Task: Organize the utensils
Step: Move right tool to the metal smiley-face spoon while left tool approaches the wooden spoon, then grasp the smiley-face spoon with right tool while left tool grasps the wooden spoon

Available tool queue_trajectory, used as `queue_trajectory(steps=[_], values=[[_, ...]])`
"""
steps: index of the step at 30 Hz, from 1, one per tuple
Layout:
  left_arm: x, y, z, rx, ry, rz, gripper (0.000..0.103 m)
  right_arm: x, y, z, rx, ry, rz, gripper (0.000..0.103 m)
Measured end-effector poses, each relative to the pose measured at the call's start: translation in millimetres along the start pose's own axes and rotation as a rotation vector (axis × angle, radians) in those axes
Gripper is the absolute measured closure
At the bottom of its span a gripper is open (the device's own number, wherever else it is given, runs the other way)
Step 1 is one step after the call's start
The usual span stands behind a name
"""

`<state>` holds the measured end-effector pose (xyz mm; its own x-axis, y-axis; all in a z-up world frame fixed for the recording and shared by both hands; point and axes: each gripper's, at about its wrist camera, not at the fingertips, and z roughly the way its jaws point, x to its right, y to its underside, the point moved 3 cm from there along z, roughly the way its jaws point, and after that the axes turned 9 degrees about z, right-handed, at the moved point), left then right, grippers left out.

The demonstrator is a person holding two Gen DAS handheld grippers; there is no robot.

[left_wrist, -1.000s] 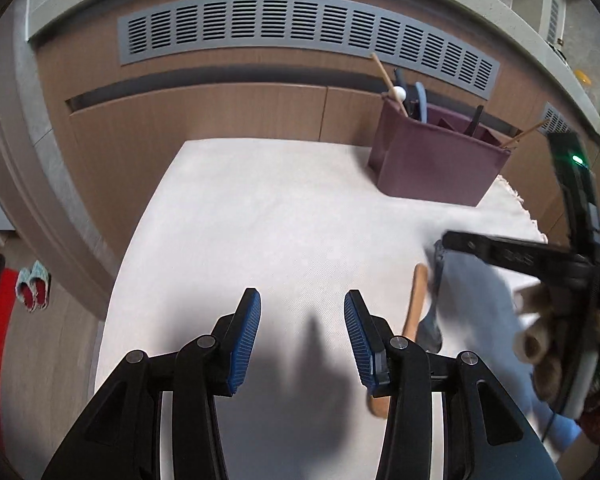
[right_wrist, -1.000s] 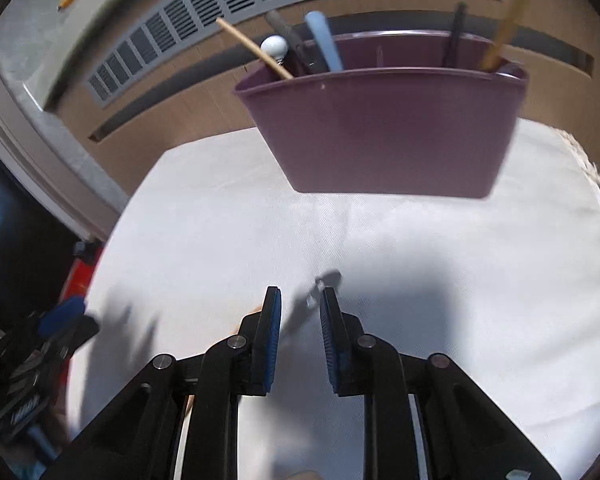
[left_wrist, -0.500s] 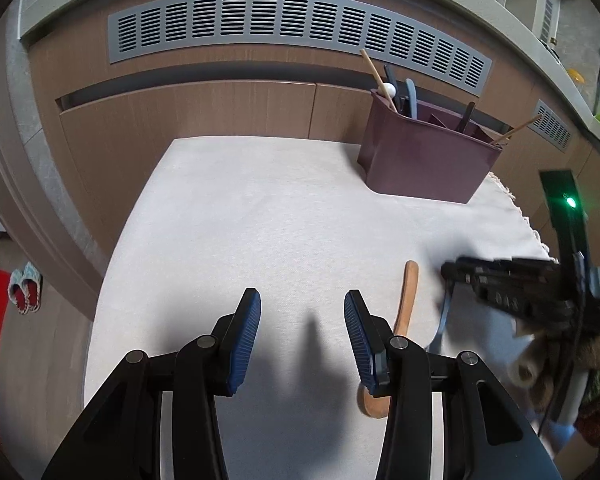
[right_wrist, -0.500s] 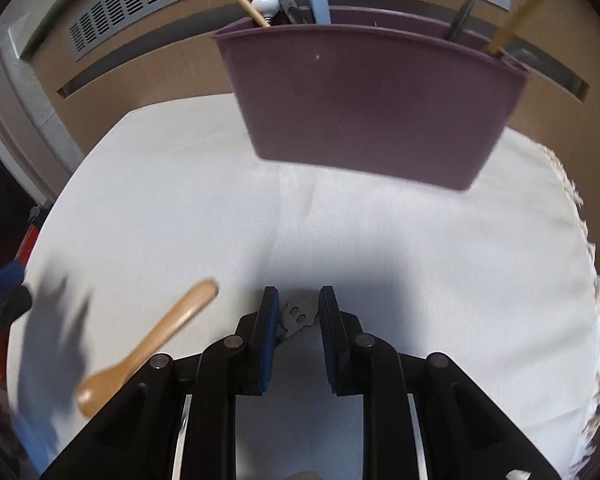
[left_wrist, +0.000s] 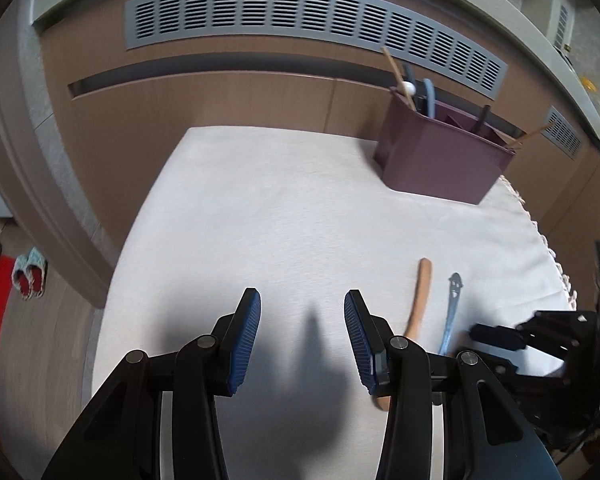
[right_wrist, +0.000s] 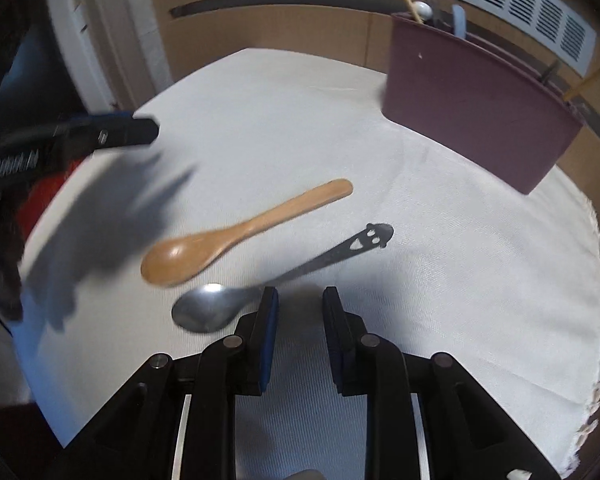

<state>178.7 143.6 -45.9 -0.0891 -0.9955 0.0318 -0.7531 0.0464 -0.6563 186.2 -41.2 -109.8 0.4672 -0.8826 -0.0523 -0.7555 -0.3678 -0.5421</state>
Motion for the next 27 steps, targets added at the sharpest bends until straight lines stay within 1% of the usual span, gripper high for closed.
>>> queue_trajectory(steps=[2,3,5,6,8,9,10,12,14,15,17,20,21,23,25,26,27], values=[[-4,4,-1,-0.006,-0.01,-0.003,0.058,-1,5,-5,0.005,0.021,-0.026,0.081],[-5,6,-1,-0.008,-0.014,-0.006,0.058,1,8,-9,0.004,0.01,-0.01,0.081],[-10,10,-1,-0.012,-0.022,-0.023,0.058,1,9,-18,0.01,-0.05,0.042,0.081],[-11,11,-1,-0.012,-0.023,-0.031,0.058,-3,5,-20,0.022,-0.077,0.057,0.081],[-12,13,-1,-0.011,-0.027,-0.038,0.058,-19,3,-29,0.06,-0.119,0.053,0.081],[-12,14,-1,-0.013,-0.029,-0.039,0.058,-31,4,-28,0.071,-0.118,0.033,0.081],[-12,15,-1,-0.017,-0.033,-0.038,0.058,-43,4,-26,0.083,-0.106,0.0,0.081],[-11,17,-2,-0.023,-0.037,-0.036,0.058,-67,8,-20,0.101,-0.037,-0.097,0.085],[-9,18,-3,-0.025,-0.036,-0.032,0.058,-75,14,-11,0.107,0.053,-0.167,0.085],[-7,18,-3,-0.025,-0.032,-0.027,0.058,-74,14,-9,0.105,0.065,-0.174,0.086],[-4,16,-2,-0.026,-0.024,-0.021,0.058,-62,16,-7,0.089,0.087,-0.153,0.086],[0,14,1,-0.024,-0.008,-0.012,0.058,-23,18,-9,0.073,0.139,-0.074,0.086],[2,12,2,-0.024,-0.002,-0.011,0.058,-11,19,-9,0.067,0.138,-0.042,0.085],[5,11,4,-0.025,0.009,-0.008,0.058,11,16,-10,0.048,0.081,0.048,0.083],[9,10,7,-0.033,0.015,0.002,0.058,25,11,-13,0.037,-0.046,0.125,0.082],[11,10,7,-0.036,0.016,0.008,0.058,27,7,-15,0.047,-0.093,0.134,0.082],[13,10,8,-0.042,0.017,0.017,0.058,26,2,-15,0.059,-0.111,0.122,0.082]])
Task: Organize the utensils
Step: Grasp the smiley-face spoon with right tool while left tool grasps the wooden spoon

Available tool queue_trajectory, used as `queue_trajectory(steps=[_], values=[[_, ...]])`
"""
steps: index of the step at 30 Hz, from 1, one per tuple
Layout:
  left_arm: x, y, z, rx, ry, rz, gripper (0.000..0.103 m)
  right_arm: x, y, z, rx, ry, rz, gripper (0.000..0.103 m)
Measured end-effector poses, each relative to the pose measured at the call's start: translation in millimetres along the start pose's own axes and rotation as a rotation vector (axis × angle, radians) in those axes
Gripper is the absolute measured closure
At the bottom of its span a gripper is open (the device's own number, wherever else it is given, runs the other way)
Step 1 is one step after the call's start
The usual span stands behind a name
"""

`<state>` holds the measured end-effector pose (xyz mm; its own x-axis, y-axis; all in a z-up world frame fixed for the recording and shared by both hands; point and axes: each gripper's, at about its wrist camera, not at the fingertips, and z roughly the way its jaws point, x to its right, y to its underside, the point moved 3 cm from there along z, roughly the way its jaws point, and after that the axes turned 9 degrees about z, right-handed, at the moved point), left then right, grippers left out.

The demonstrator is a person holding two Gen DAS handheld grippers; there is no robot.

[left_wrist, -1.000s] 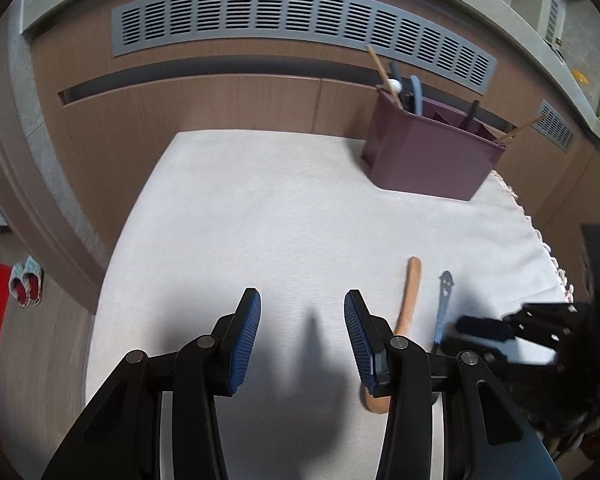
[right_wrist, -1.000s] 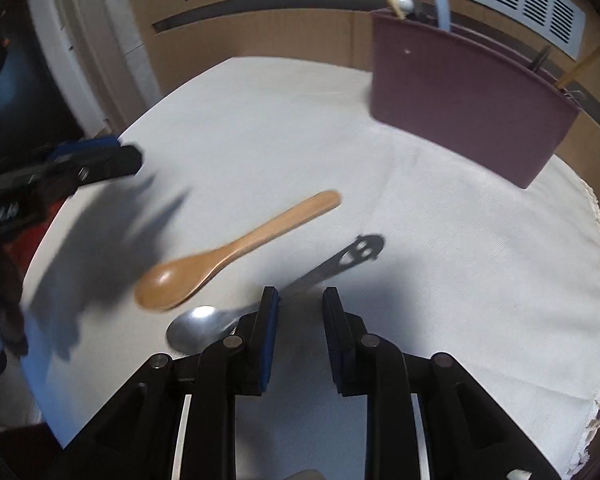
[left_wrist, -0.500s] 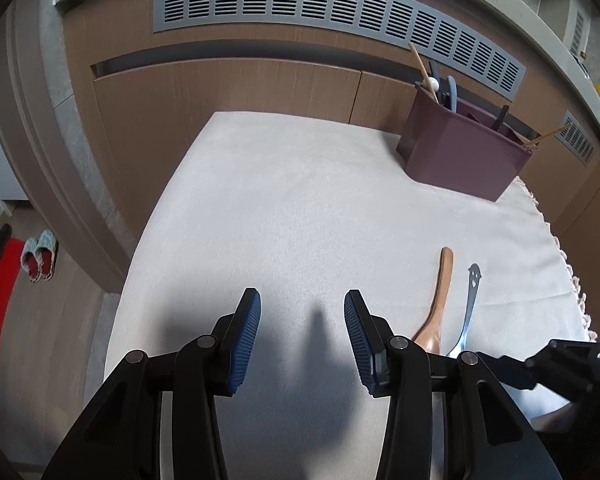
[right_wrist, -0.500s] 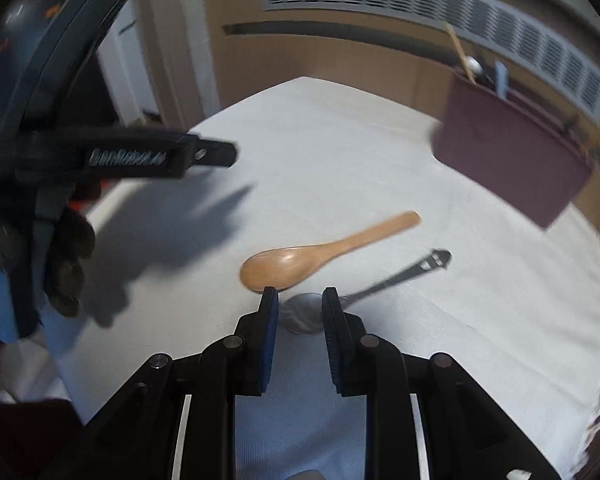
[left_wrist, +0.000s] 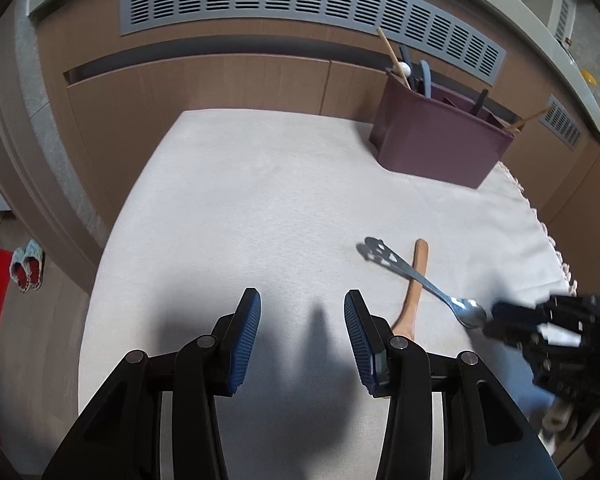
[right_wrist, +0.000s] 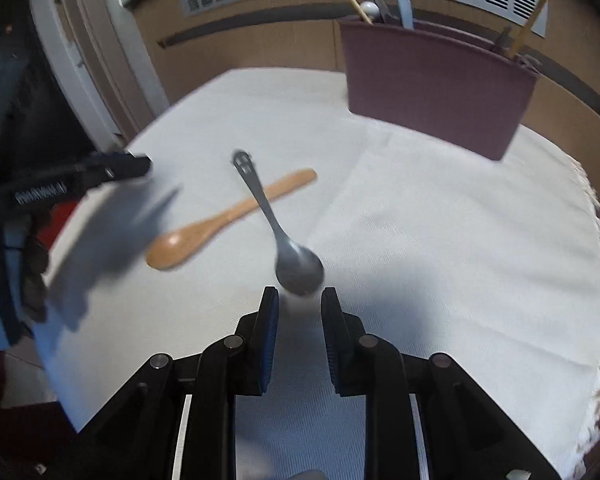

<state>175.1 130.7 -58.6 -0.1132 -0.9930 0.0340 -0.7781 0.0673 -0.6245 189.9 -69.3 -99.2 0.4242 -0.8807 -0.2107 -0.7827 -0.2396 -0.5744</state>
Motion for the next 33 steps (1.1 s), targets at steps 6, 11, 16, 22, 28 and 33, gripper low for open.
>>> queue_trajectory(steps=[6,11,16,22,28,33], values=[[3,4,3,-0.024,0.004,0.022,0.058,-37,-37,33,-0.015,-0.018,-0.23,0.082],[0,7,7,-0.046,0.014,0.021,0.058,-61,-70,60,-0.01,-0.07,-0.269,0.082],[5,7,12,-0.072,0.085,0.021,0.058,-66,-80,87,-0.048,-0.036,-0.294,0.09],[42,-11,36,-0.133,0.206,0.085,0.058,-15,-74,49,-0.011,-0.023,-0.156,0.092],[94,-34,65,-0.201,0.19,0.264,0.064,56,-59,15,0.03,0.022,0.055,0.092],[110,-43,81,-0.236,0.142,0.3,0.079,74,-42,-12,0.088,0.017,0.141,0.092]])
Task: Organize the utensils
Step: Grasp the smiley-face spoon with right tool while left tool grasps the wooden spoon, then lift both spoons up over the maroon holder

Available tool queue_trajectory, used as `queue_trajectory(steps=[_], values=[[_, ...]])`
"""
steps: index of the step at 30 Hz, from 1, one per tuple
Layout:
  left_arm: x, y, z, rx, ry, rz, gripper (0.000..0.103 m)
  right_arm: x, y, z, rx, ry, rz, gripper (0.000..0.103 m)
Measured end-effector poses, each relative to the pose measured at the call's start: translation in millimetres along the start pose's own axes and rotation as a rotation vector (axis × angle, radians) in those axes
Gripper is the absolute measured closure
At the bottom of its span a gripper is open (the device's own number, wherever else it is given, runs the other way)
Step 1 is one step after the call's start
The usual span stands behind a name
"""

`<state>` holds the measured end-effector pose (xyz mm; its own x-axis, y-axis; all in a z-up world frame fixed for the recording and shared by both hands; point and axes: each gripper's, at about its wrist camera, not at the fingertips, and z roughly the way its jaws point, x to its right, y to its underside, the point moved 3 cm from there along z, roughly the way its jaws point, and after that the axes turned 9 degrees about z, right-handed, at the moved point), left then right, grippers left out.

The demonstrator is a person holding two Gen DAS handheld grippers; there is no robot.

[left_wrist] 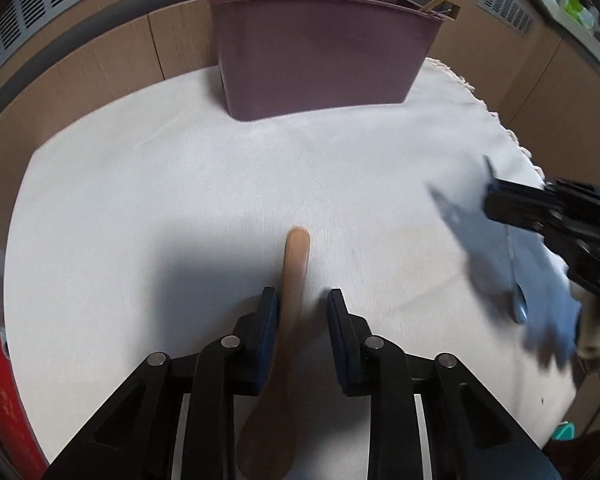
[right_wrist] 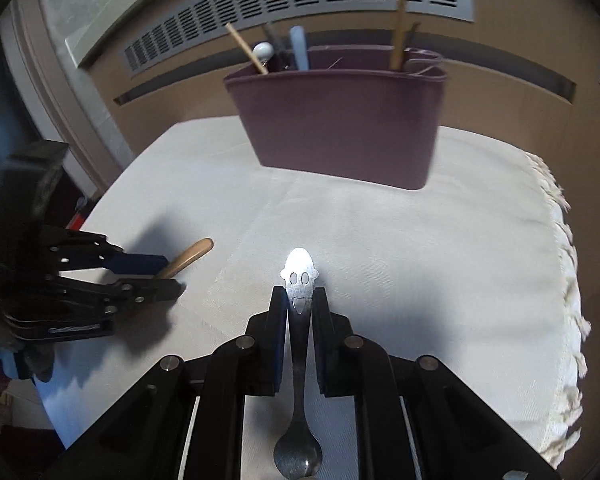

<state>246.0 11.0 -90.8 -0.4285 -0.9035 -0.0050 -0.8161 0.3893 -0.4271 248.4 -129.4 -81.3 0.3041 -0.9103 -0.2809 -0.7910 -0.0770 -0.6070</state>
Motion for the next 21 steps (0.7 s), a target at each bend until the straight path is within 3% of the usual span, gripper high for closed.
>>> queue_trajectory(steps=[5,6,9,17,21], values=[[0,-8,5,-0.011,-0.006,-0.044,0.081,6,-3,-12,0.059,0.004,0.01,0.092],[-1,-9,5,-0.011,-0.009,-0.048,0.089,6,-3,-16,0.069,0.004,0.008,0.092],[-3,-9,-1,0.01,0.004,-0.069,0.091,11,0,-31,0.093,0.005,0.009,0.092],[5,2,-72,0.292,0.071,-0.155,0.091,11,1,-60,0.158,-0.005,0.02,0.092],[7,-1,-99,0.4,0.062,-0.18,0.091,10,0,-75,0.197,-0.005,0.017,0.092]])
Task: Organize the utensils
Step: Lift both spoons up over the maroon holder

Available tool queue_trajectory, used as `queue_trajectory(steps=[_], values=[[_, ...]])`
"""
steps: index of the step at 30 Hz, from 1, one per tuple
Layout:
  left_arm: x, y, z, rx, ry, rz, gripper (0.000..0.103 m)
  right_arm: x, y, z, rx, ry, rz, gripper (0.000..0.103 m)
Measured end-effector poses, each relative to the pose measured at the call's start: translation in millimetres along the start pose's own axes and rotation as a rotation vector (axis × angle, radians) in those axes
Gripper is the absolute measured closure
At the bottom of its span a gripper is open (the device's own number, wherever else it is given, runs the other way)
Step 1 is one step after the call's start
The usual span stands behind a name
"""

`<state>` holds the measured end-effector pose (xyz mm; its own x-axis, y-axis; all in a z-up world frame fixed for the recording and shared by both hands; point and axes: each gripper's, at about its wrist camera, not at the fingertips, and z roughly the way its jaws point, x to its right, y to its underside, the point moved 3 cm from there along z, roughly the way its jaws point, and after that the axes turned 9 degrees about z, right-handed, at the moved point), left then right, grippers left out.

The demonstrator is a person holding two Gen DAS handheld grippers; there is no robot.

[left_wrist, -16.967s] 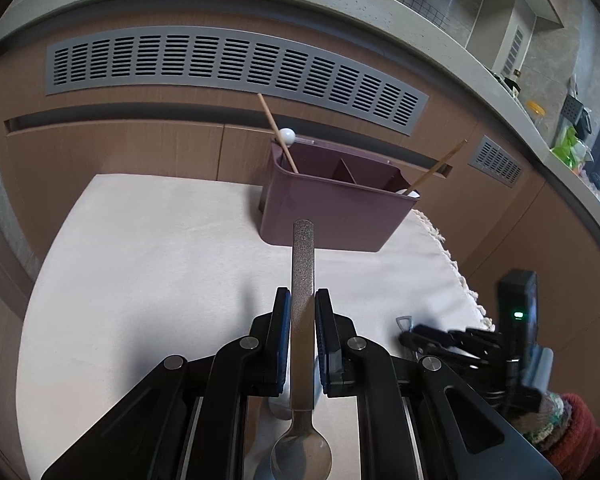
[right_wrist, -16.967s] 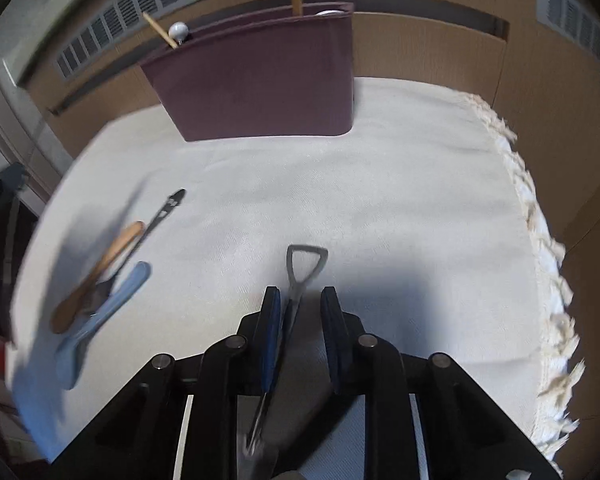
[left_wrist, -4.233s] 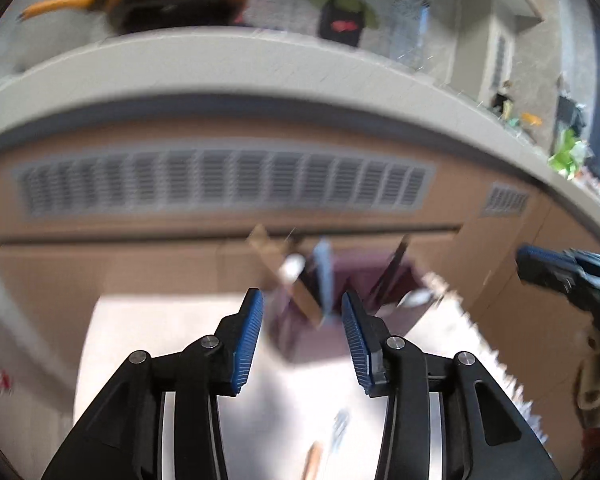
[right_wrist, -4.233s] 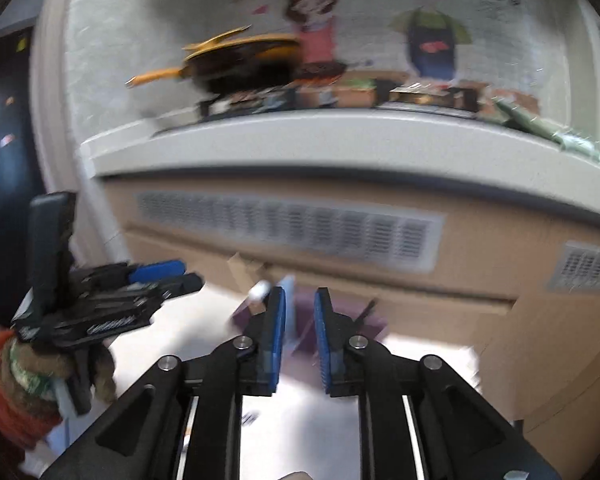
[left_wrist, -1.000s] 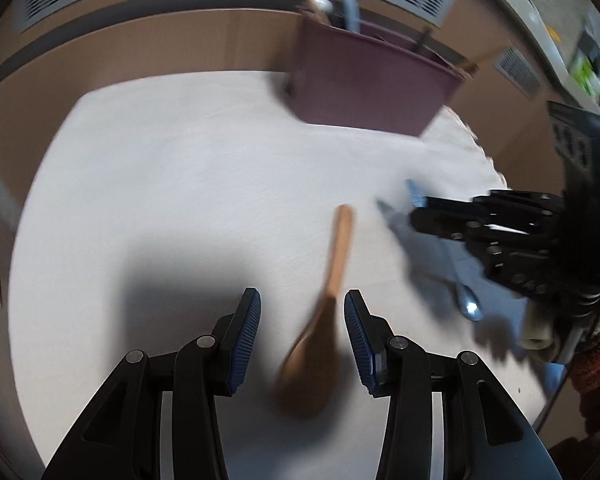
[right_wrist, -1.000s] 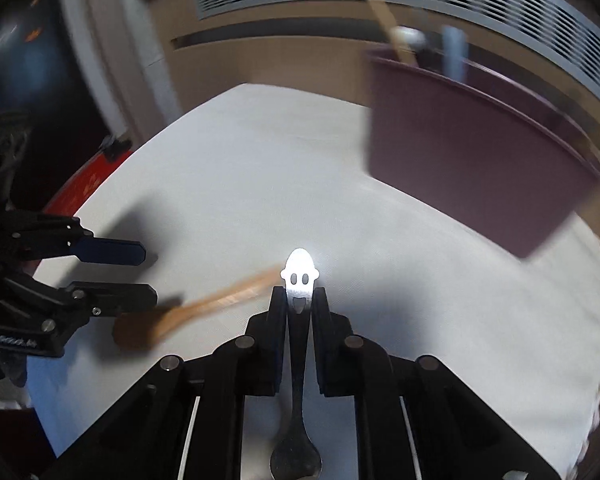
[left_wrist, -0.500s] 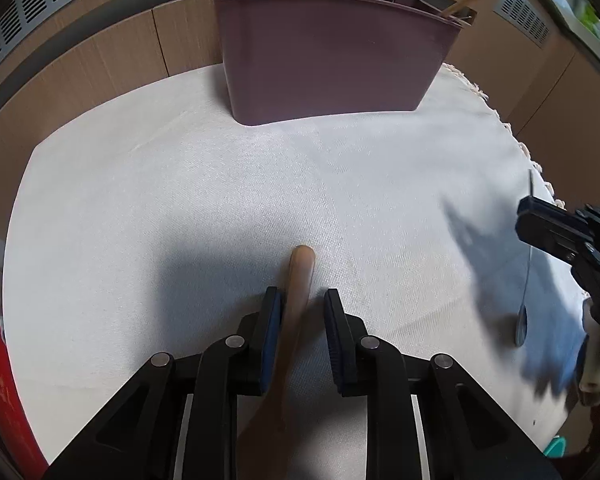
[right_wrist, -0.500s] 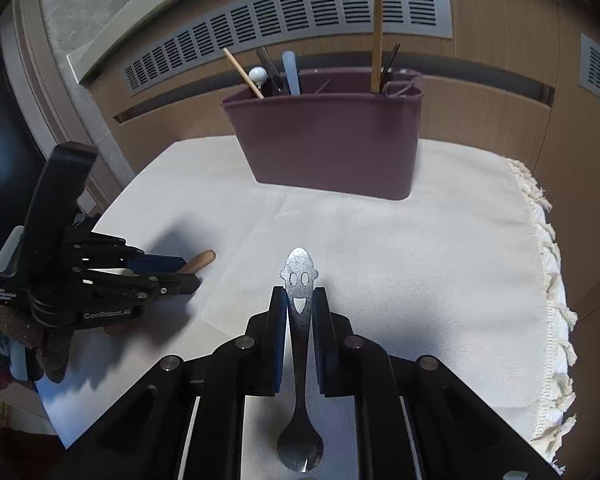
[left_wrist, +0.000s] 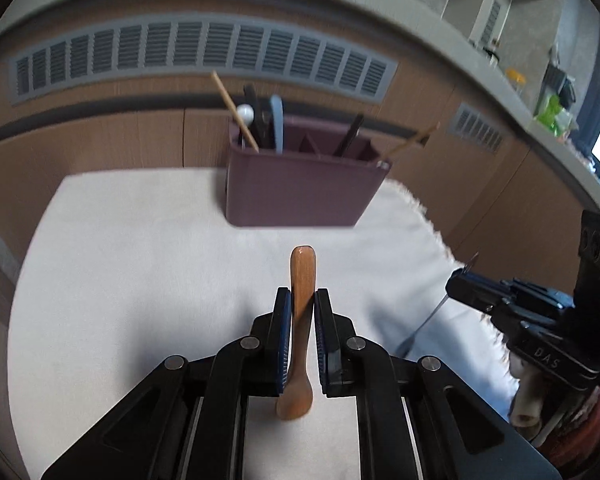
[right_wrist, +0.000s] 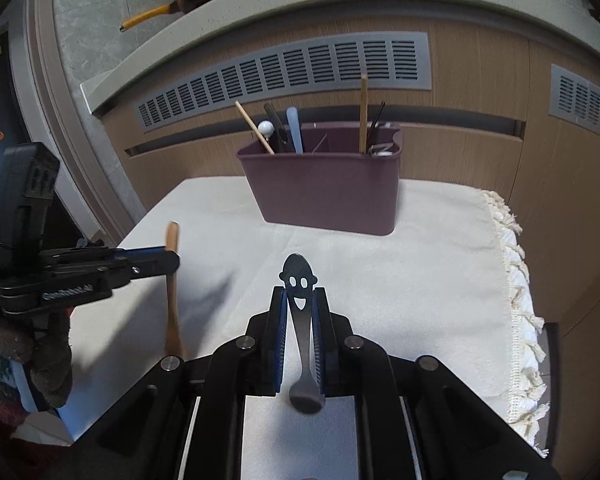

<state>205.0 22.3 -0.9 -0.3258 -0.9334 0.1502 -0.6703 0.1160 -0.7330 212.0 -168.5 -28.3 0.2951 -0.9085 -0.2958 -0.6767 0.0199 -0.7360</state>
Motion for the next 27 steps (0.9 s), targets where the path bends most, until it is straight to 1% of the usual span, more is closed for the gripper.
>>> queue_trajectory(steps=[2,5,6,8,9,10,12,14,15,17,19,22,23,27], values=[[0,-18,-18,0.069,-0.01,0.006,0.091,-1,-5,-7,0.029,-0.002,0.001,0.093],[7,-75,-66,0.257,0.014,0.03,0.091,-6,-29,-26,0.112,-0.014,0.008,0.093],[10,-98,-87,0.336,0.016,0.046,0.091,-10,-45,-38,0.153,-0.025,0.001,0.093],[13,-137,-119,0.468,0.013,0.065,0.091,-23,-89,-69,0.251,-0.027,-0.055,0.093],[14,-157,-132,0.52,0.018,0.073,0.091,-29,-108,-83,0.297,-0.018,-0.078,0.093],[14,-170,-136,0.549,0.02,0.075,0.091,-34,-132,-98,0.346,-0.004,-0.098,0.093],[11,-193,-133,0.592,-0.005,0.091,0.091,-40,-174,-115,0.389,-0.005,-0.117,0.093],[4,-205,-119,0.6,-0.021,0.087,0.091,-40,-203,-114,0.398,-0.017,-0.124,0.093],[-1,-209,-105,0.587,-0.022,0.084,0.091,-39,-212,-109,0.393,-0.012,-0.13,0.093],[-12,-213,-76,0.558,-0.022,0.072,0.091,-33,-226,-86,0.358,0.01,-0.136,0.093],[-22,-211,-42,0.508,-0.02,0.052,0.091,-24,-231,-61,0.315,0.021,-0.132,0.093],[-31,-202,-1,0.439,-0.01,0.031,0.091,-7,-231,-15,0.234,0.036,-0.103,0.094],[-33,-199,10,0.421,-0.008,0.024,0.091,-1,-229,3,0.201,0.04,-0.093,0.096],[-40,-184,46,0.355,-0.003,0.008,0.091,17,-220,43,0.122,0.051,-0.063,0.096]])
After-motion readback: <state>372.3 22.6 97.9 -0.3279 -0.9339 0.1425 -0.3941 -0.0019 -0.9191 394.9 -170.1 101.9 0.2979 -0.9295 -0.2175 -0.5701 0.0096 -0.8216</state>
